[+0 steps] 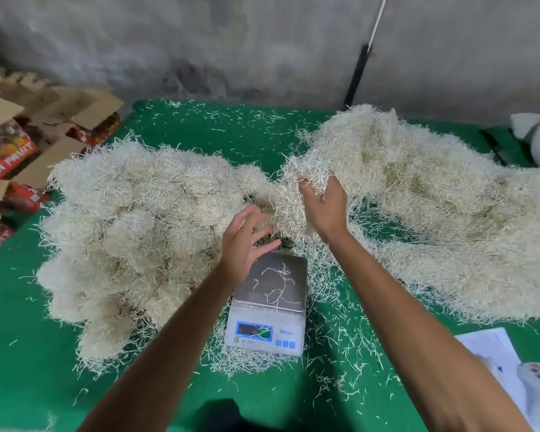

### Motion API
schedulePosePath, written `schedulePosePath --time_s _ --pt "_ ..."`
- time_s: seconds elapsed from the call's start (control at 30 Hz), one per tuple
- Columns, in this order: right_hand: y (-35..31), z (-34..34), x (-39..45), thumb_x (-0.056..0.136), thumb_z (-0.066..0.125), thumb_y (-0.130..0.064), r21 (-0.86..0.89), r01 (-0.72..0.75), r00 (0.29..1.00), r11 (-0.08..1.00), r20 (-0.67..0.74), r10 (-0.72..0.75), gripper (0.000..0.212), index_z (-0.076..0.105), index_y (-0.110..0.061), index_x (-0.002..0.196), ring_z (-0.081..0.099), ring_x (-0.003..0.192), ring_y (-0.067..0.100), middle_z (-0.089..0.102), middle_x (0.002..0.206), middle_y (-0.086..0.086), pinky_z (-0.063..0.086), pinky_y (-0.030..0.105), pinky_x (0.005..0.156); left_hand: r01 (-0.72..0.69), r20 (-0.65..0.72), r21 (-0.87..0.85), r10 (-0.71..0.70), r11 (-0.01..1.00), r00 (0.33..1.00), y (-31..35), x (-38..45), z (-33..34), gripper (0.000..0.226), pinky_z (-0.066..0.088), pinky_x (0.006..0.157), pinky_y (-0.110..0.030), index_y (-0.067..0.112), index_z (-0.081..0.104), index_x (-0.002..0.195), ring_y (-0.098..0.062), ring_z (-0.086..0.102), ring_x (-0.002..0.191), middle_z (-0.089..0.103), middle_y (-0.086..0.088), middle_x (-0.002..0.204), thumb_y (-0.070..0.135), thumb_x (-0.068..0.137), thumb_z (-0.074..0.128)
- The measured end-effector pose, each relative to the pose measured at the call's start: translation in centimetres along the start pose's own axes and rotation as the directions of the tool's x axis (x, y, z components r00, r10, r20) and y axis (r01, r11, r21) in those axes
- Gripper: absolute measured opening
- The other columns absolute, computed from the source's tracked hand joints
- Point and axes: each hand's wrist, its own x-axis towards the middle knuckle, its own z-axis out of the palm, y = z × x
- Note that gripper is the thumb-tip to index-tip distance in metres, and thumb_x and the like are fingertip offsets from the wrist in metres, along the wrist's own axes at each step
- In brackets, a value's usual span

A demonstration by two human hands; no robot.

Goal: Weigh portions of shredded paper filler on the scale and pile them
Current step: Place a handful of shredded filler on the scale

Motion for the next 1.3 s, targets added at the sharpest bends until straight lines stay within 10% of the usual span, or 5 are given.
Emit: schedulePosePath --time_s 0.1,0.23,0.47,0.63,1.3 --pt "2.6 1.4 -3.4 0.094 0.061 -0.064 -0.111 0.143 0.957 0.983 0.269 -0.109 0.054 0.042 -0.039 0.139 0.052 0.130 0.024 0.051 0.145 -0.001 0.045 0.045 0.107 0.250 0.114 -0.069 -0.241 0.966 0.964 -2.0 -0.4 -1.6 0.072 0.051 0.093 -0.066 0.033 0.048 0.142 -0.042 0.051 0.126 0.046 -0.010 0.142 0.062 0.082 0.074" --pt "7.1 2.7 -6.6 0.098 0.042 -0.072 -0.388 0.423 0.746 0.819 0.663 -0.072 0.080 0.032 -0.020 0.159 0.027 0.153 0.024 0.026 0.169 0.008 0.026 0.049 0.125 0.291 -0.154 0.083 -0.276 0.953 0.949 -4.2 -0.3 -3.0 0.050 0.042 0.107 -0.052 0.008 0.048 0.142 -0.041 0.047 0.134 0.046 -0.022 0.149 0.034 0.101 0.056" --pt "9.0 2.8 -8.5 0.100 0.060 -0.039 -0.298 0.251 0.906 0.921 0.407 -0.115 0.064 0.036 -0.023 0.157 0.049 0.136 0.019 0.044 0.157 0.005 0.042 0.043 0.114 -0.015 -0.027 0.642 0.041 0.767 0.999 -7.2 -0.5 -6.3 0.057 0.045 0.091 -0.019 0.000 0.051 0.140 -0.022 0.061 0.113 0.058 -0.018 0.134 -0.002 0.086 0.071" --pt "11.4 3.5 -9.9 0.094 0.068 -0.031 -0.537 0.515 0.820 0.668 0.536 -0.201 0.064 0.043 -0.021 0.152 0.054 0.130 0.026 0.055 0.144 0.009 0.050 0.047 0.108 -0.015 -0.132 0.822 0.216 0.570 0.967 -9.0 -0.6 -8.0 0.055 0.056 0.084 -0.033 0.012 0.051 0.139 -0.018 0.062 0.107 0.055 -0.011 0.134 0.000 0.087 0.061" --pt "9.9 0.4 -11.7 0.096 0.040 -0.078 -0.369 0.045 0.983 0.929 0.180 0.024 0.085 0.035 -0.019 0.158 0.046 0.143 0.020 0.043 0.160 0.003 0.042 0.056 0.115 -0.387 0.090 0.712 0.470 0.586 0.878 -5.0 -4.6 -8.5 0.025 0.059 0.089 -0.036 -0.007 0.064 0.120 -0.024 0.069 0.102 0.070 -0.018 0.115 0.007 0.099 0.059"
